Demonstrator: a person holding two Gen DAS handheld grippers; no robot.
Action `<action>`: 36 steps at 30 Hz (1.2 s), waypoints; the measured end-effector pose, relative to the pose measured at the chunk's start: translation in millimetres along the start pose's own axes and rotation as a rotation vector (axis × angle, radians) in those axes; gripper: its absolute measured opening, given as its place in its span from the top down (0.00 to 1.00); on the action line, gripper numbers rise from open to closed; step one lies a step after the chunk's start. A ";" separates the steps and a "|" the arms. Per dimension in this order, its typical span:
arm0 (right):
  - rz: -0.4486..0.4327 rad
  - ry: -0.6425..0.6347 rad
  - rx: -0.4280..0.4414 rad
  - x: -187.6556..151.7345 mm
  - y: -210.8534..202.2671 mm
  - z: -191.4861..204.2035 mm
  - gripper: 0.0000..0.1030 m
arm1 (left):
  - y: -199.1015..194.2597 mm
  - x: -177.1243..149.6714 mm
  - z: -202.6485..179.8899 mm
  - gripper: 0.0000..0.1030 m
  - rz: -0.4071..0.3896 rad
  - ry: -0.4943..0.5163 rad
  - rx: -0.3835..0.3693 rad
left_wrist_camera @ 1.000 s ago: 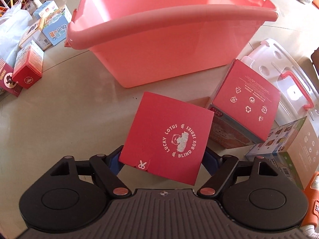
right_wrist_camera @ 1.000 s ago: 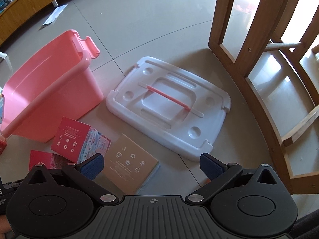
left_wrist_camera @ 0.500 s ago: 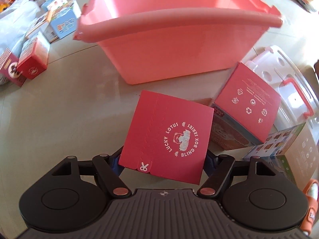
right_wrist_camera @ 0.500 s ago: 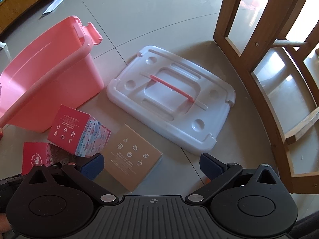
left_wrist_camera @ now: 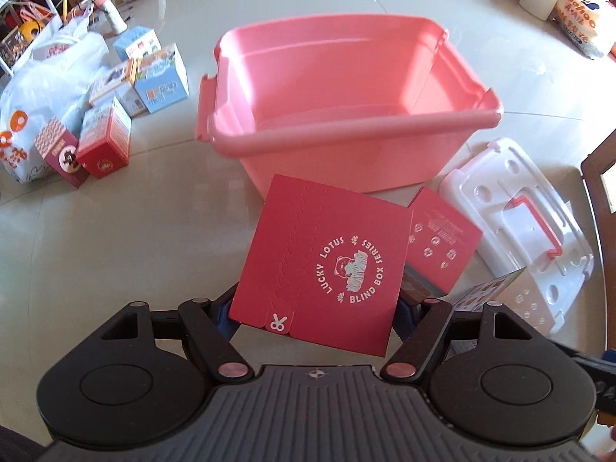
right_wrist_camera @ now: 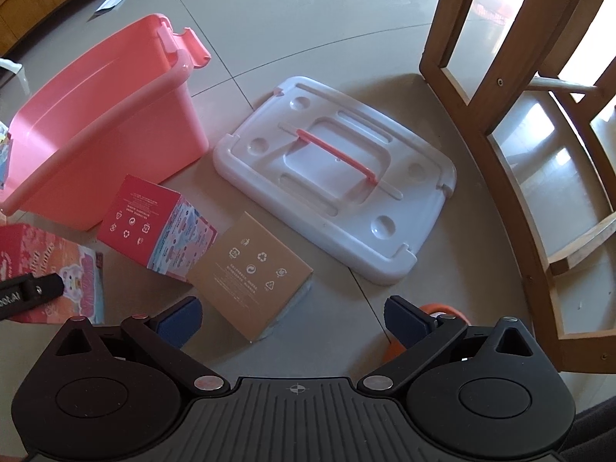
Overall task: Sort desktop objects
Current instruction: 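Carry the red blind box with the left gripper over the pink bin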
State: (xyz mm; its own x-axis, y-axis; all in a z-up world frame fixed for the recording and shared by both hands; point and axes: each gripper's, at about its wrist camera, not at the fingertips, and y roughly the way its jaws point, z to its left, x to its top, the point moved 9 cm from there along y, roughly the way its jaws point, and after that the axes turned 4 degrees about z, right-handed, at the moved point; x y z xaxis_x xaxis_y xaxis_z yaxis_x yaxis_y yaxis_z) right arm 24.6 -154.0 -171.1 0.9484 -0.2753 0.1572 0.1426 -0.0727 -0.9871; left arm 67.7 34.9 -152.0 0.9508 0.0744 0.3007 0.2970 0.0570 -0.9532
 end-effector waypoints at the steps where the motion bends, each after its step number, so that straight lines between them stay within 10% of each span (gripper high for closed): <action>1: 0.005 -0.003 0.000 -1.3 0.8 -0.4 0.04 | -4.3 2.9 -0.3 0.27 -0.006 0.004 0.001; 18: 0.039 -0.011 0.017 -4.9 5.8 0.8 0.04 | -63.2 93.2 16.1 0.27 -0.112 -0.126 -0.019; 36: 0.110 -0.013 0.021 -0.1 38.1 5.3 0.04 | 29.8 191.4 30.7 0.27 -0.037 -0.306 -0.028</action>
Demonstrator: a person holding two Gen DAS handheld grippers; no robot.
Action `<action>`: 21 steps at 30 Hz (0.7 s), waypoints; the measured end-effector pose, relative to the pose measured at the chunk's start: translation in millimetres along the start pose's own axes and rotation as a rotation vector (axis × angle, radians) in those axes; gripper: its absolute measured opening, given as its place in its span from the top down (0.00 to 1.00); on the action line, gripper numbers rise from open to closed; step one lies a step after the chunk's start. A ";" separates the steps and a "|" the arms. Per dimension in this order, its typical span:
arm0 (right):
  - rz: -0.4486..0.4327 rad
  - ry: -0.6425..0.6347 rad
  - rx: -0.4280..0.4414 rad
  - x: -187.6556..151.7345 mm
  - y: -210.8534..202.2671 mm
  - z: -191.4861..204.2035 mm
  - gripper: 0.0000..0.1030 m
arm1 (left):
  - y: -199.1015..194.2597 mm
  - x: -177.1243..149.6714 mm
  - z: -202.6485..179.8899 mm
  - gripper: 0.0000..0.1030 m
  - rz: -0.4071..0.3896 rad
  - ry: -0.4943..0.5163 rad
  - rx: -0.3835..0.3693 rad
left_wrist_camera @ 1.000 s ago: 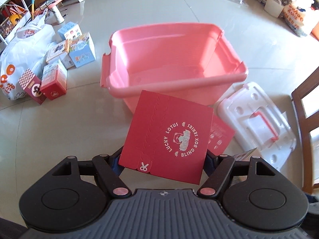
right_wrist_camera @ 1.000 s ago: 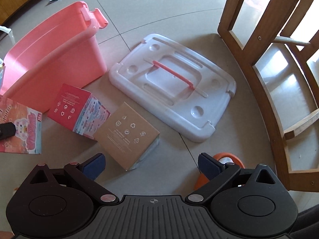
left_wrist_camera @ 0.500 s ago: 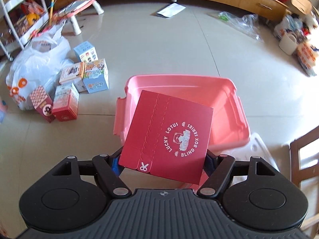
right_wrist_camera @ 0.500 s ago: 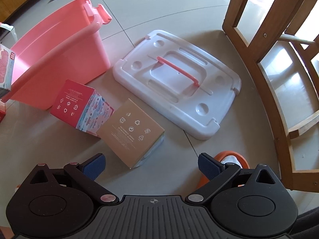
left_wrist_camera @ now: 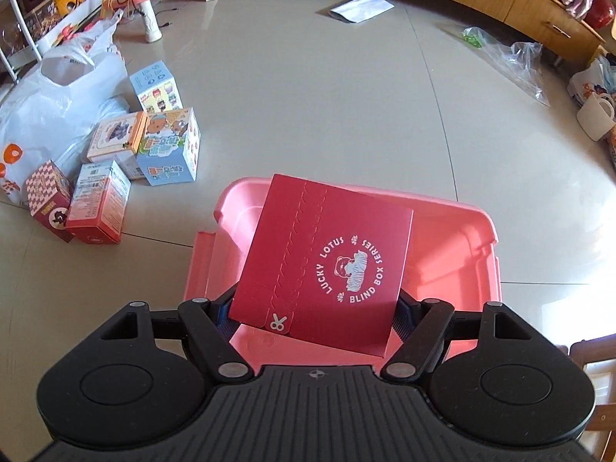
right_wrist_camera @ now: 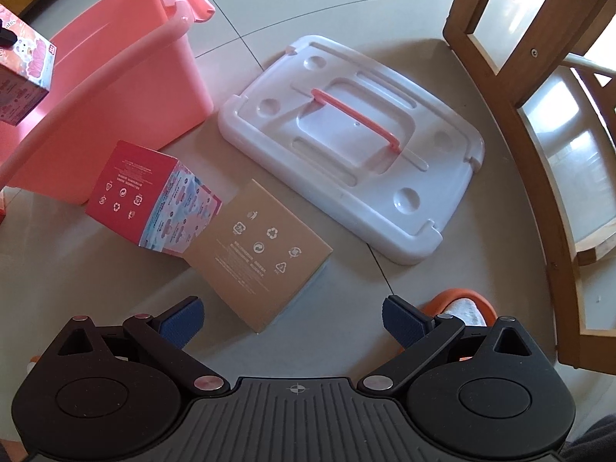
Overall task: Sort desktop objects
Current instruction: 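Carry the red blind box with the left gripper over the pink bin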
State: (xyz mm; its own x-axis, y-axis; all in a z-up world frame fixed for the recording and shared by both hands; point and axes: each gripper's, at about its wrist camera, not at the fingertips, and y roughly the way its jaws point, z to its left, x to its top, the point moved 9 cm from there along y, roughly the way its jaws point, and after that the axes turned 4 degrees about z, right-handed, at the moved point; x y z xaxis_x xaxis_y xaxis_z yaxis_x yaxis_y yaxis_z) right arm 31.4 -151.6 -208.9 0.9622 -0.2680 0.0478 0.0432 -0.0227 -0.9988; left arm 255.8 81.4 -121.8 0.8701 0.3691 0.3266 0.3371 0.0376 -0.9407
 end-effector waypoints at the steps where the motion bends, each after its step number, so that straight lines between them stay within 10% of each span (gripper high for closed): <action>1: 0.003 0.002 -0.004 1.0 2.0 -0.8 0.04 | 8.5 2.4 1.6 0.27 0.009 -0.011 0.002; 21: 0.007 0.025 0.007 29.1 16.4 6.0 0.03 | 125.4 5.7 -12.1 0.26 0.183 0.019 0.072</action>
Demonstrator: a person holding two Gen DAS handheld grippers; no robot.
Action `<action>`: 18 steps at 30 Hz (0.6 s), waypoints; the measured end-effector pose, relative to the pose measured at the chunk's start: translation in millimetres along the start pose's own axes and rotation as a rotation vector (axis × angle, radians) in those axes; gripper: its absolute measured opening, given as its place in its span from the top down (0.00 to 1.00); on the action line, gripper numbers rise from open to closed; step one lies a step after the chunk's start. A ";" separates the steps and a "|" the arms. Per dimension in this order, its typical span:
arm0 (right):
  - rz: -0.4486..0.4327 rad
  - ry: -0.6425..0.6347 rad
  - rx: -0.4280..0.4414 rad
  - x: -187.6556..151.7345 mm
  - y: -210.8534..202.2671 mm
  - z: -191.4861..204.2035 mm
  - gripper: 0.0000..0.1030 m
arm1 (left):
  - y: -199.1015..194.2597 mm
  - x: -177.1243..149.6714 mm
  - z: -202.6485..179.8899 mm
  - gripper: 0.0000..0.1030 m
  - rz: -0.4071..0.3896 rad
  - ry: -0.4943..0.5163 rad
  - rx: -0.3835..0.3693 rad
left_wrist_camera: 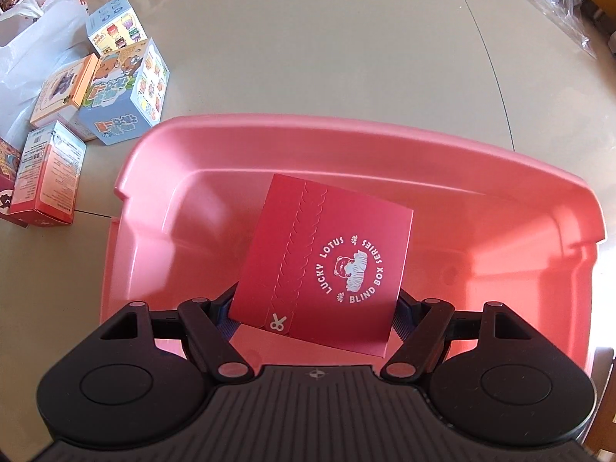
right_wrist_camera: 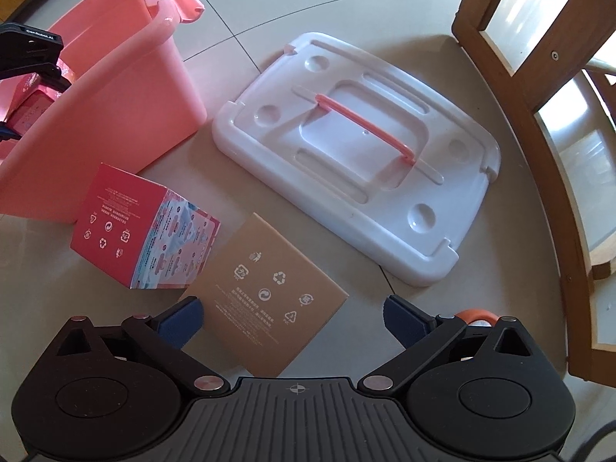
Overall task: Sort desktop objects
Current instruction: 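Carry the red blind box with the left gripper over the pink bin, then lower the red box into the pink bin and open the left gripper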
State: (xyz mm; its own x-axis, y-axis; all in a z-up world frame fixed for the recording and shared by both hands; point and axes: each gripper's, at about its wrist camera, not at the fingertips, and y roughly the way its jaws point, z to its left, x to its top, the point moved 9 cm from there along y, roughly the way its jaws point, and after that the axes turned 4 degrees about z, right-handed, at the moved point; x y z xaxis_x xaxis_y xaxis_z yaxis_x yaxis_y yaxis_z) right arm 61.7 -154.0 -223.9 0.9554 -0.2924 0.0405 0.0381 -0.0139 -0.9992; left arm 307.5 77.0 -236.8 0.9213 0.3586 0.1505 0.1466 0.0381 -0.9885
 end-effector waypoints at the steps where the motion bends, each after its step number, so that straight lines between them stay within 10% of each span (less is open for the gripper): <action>1: -0.002 0.001 0.004 1.1 -1.0 0.8 0.03 | 2.7 -0.2 -0.2 0.26 0.004 0.000 0.003; 18: 0.009 -0.040 0.007 2.7 1.4 11.6 0.03 | 28.7 0.7 -2.5 0.27 0.014 -0.009 -0.020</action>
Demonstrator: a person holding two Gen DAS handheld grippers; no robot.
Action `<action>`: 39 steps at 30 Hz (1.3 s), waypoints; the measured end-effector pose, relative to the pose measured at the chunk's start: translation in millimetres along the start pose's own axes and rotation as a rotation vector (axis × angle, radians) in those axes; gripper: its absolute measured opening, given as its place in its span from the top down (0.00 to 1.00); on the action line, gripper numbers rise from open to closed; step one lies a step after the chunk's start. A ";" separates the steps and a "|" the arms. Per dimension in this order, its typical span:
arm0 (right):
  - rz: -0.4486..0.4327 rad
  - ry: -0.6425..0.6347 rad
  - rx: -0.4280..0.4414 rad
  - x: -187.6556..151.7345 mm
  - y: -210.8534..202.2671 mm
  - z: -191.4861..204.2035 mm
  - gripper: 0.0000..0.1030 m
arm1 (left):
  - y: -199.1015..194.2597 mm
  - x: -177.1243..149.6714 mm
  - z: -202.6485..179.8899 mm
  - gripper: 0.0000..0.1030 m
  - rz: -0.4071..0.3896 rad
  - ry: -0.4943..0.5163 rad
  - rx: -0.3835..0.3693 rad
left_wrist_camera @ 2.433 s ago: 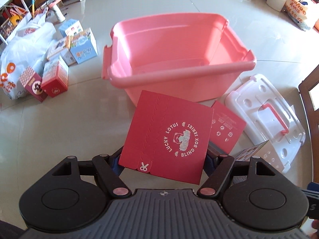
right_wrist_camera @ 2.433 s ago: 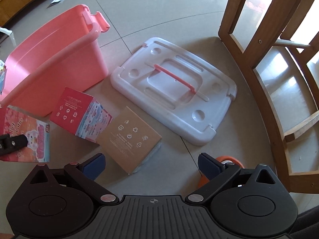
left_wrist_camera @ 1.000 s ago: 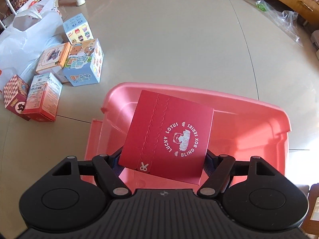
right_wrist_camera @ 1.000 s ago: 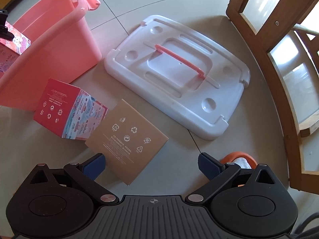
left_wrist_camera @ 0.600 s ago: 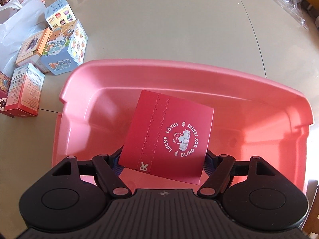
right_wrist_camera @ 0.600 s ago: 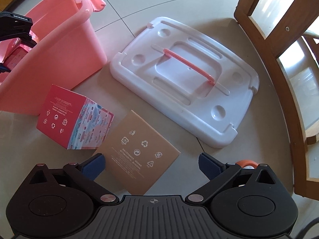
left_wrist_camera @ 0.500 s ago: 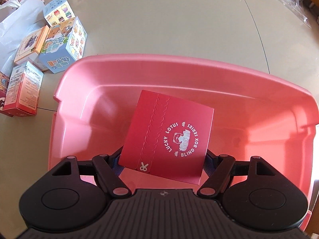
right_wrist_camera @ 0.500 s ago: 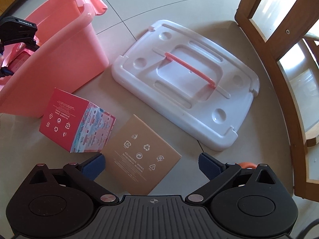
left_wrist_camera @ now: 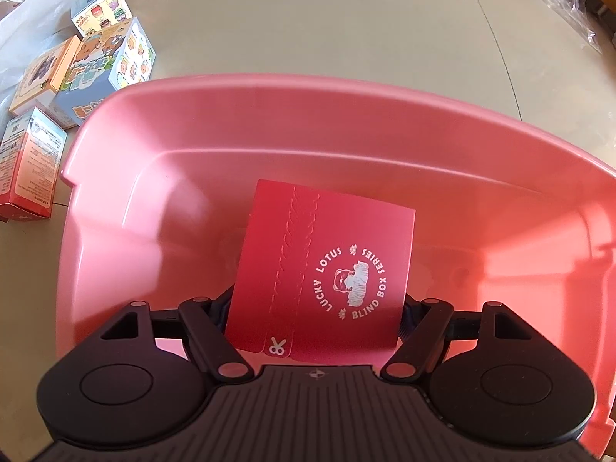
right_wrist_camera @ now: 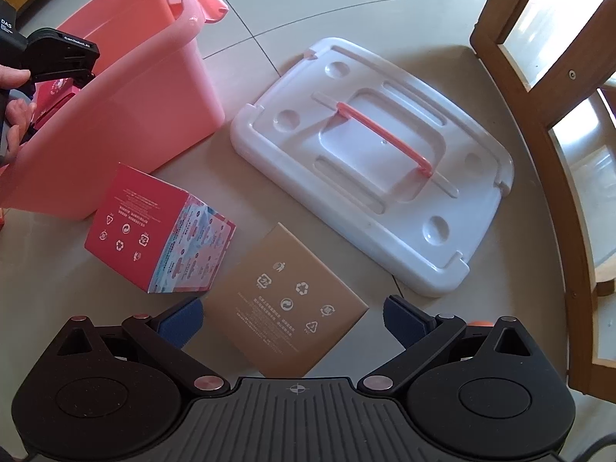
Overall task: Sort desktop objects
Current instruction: 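Lower the red box into the pink bin and open the left gripper, then move the right gripper to the tan box and grasp it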
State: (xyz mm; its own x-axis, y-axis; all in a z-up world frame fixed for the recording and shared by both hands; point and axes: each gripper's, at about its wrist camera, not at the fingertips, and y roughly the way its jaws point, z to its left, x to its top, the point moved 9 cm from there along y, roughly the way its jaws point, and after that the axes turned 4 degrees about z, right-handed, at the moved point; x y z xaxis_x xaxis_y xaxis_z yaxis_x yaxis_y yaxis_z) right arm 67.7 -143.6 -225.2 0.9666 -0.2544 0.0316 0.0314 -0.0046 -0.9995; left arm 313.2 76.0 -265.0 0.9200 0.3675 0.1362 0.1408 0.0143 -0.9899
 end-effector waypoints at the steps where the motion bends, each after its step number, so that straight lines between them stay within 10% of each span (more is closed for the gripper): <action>1: 0.001 -0.001 0.000 -0.3 0.2 -0.1 0.03 | 0.8 0.1 -0.3 0.27 0.002 0.000 0.000; 18: 0.000 -0.006 0.001 0.2 -0.3 -0.6 0.03 | -0.1 2.1 -1.6 0.23 0.029 -0.034 0.020; 39: -0.097 -0.143 0.045 -3.4 -45.4 -2.2 0.03 | -161.0 -17.6 49.9 0.11 -0.125 -0.004 0.041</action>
State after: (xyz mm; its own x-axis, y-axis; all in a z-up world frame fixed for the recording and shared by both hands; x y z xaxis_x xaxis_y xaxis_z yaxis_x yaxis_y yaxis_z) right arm 62.5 -144.7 -179.9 0.9847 -0.1149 0.1308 0.1341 0.0219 -0.9907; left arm 256.0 113.6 -109.9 0.8946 0.3644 0.2588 0.2395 0.0981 -0.9659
